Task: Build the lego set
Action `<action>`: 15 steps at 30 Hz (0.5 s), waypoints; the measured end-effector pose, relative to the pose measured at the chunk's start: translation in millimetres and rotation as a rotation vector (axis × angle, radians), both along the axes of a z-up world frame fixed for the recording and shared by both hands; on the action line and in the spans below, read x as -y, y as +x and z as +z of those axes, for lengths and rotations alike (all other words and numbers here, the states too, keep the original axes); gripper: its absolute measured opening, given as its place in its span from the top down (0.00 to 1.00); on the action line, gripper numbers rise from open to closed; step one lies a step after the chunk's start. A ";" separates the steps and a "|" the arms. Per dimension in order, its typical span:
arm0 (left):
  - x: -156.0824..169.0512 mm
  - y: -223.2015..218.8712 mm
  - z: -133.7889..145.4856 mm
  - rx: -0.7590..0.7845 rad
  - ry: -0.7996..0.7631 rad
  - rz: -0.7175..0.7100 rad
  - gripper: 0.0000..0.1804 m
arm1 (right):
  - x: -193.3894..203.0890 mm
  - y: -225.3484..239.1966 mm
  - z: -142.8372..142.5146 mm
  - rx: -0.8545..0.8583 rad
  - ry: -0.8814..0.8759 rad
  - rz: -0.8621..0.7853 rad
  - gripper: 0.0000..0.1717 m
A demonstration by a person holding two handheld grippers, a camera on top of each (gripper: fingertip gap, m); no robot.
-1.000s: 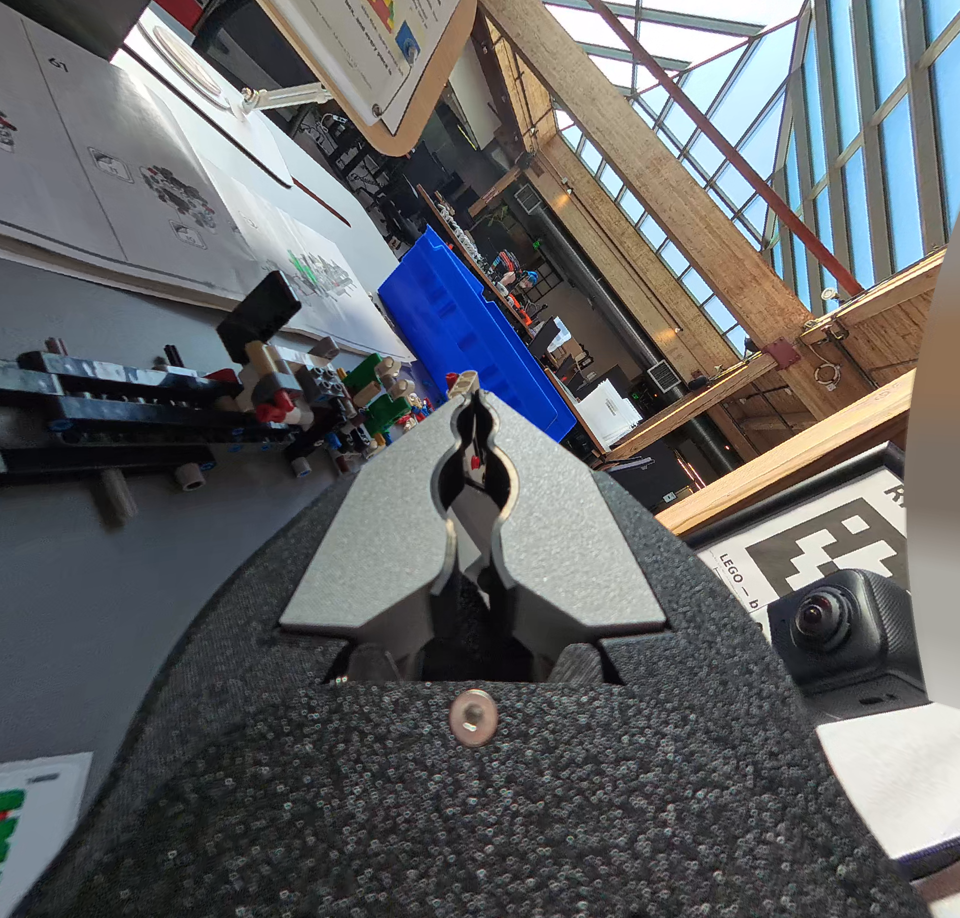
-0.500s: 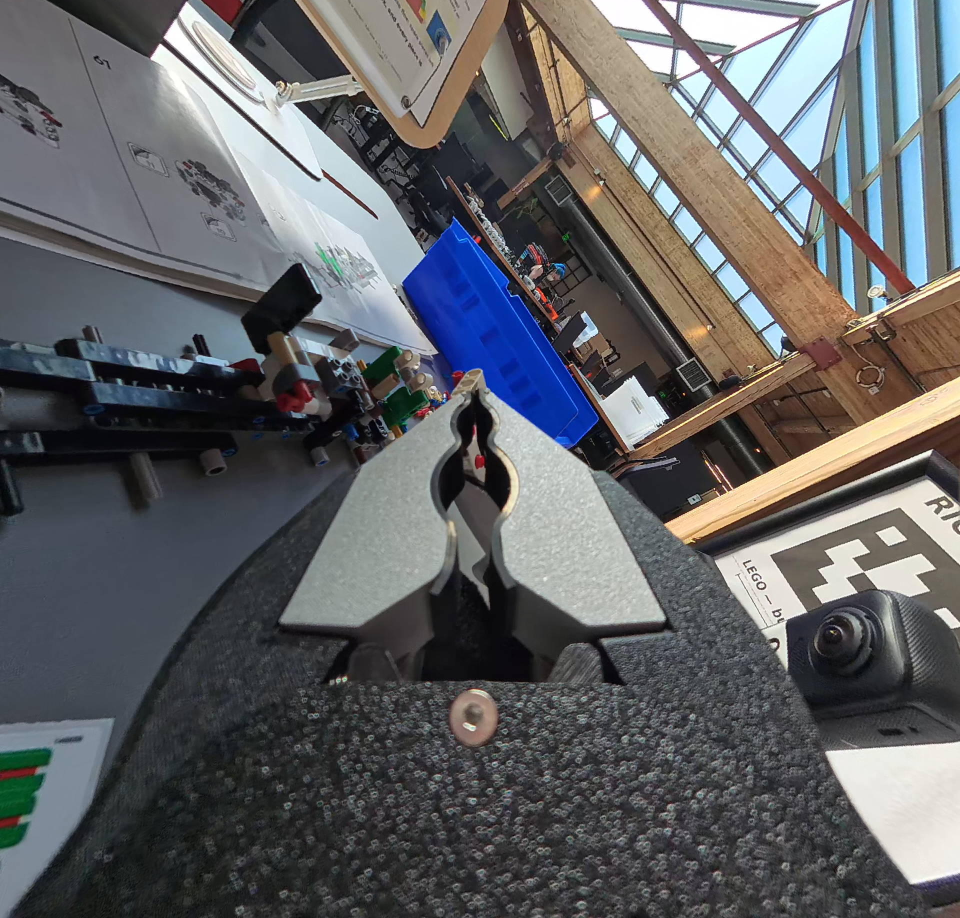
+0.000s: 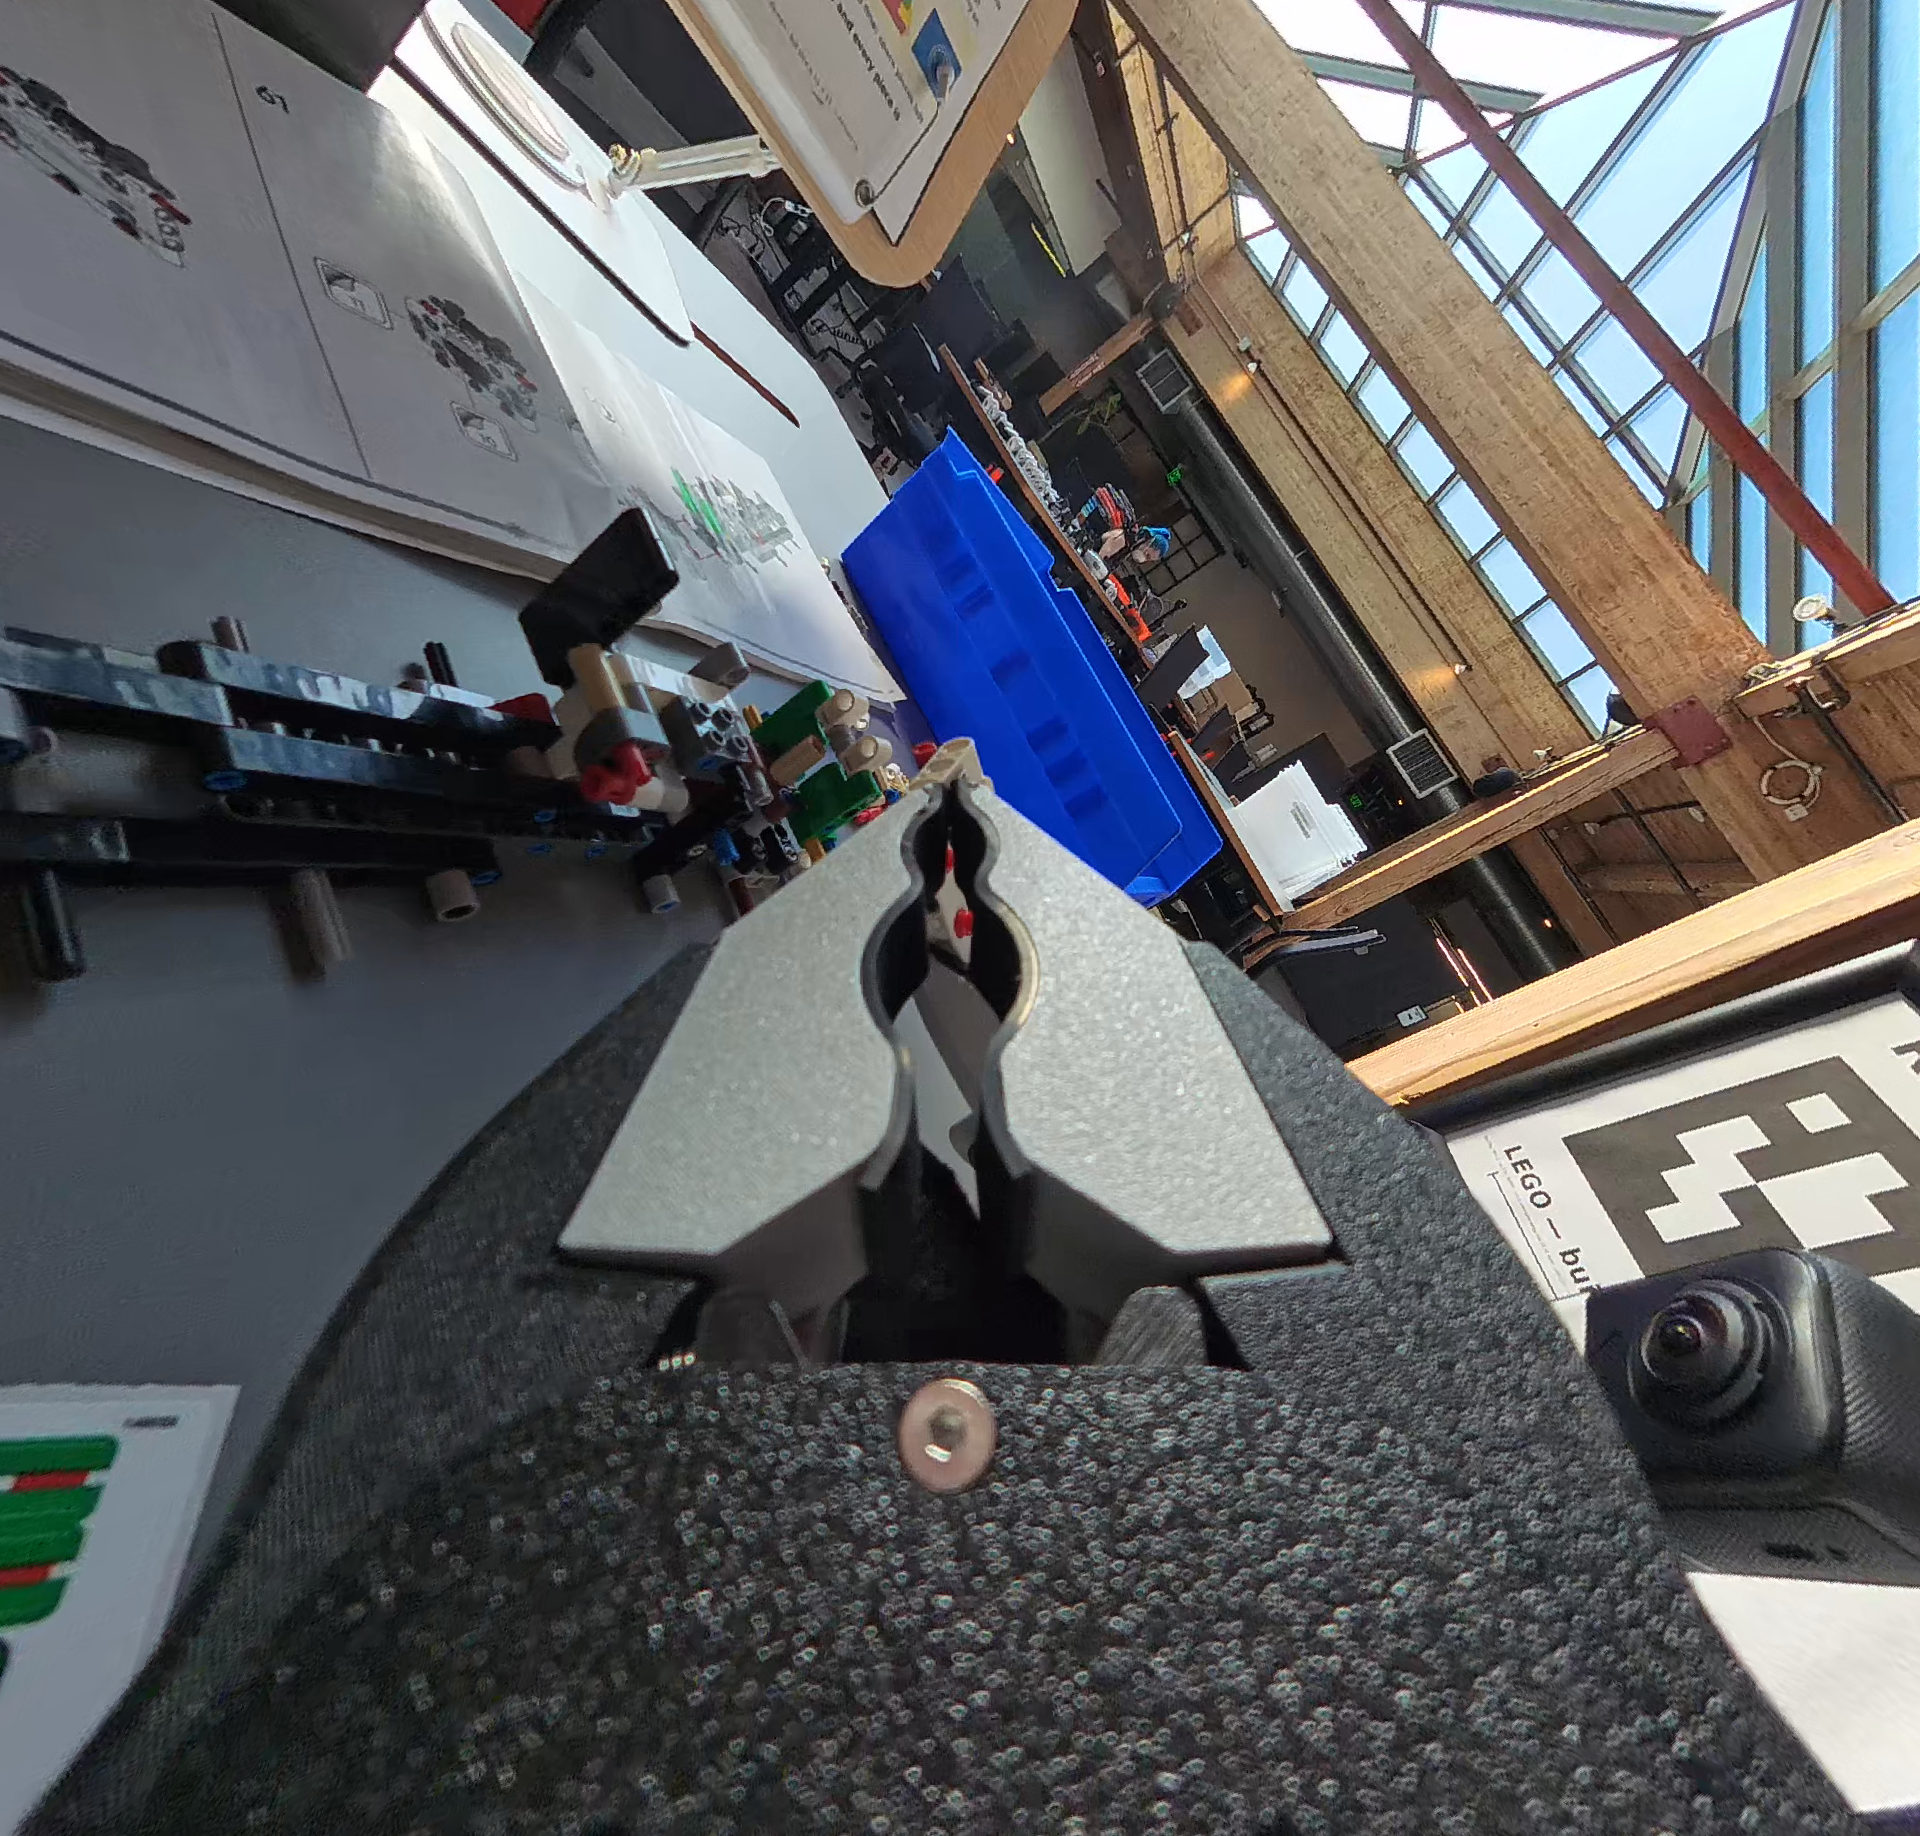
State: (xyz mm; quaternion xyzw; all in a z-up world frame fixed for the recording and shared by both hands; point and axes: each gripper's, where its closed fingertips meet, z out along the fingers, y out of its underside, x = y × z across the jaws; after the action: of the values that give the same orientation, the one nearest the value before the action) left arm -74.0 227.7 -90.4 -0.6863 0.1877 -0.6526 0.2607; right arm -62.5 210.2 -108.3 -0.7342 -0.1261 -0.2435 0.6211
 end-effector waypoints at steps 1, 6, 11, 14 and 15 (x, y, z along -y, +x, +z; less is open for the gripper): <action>-0.2 -0.1 -0.2 -0.002 -0.004 0.001 1.00 | -0.1 0.0 0.0 0.009 0.001 -0.001 0.81; -0.9 -0.7 -1.3 -0.012 -0.021 0.010 1.00 | -0.3 -0.3 -0.5 0.030 0.001 -0.007 0.81; -0.9 -2.3 -1.2 -0.012 -0.034 0.024 1.00 | -0.1 -0.5 0.2 0.038 0.007 -0.009 0.81; -2.2 -2.6 -1.3 -0.008 -0.044 0.034 1.00 | 0.0 -1.3 0.2 0.049 0.008 -0.010 0.81; -2.3 -2.1 -1.6 -0.009 -0.046 0.034 1.00 | 0.0 -1.1 0.3 0.049 0.009 -0.012 0.81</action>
State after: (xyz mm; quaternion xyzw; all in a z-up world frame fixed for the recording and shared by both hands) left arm -76.1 229.9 -92.0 -0.6981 0.1621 -0.6491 0.2552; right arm -63.6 210.2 -108.0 -0.7260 -0.1359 -0.2658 0.6196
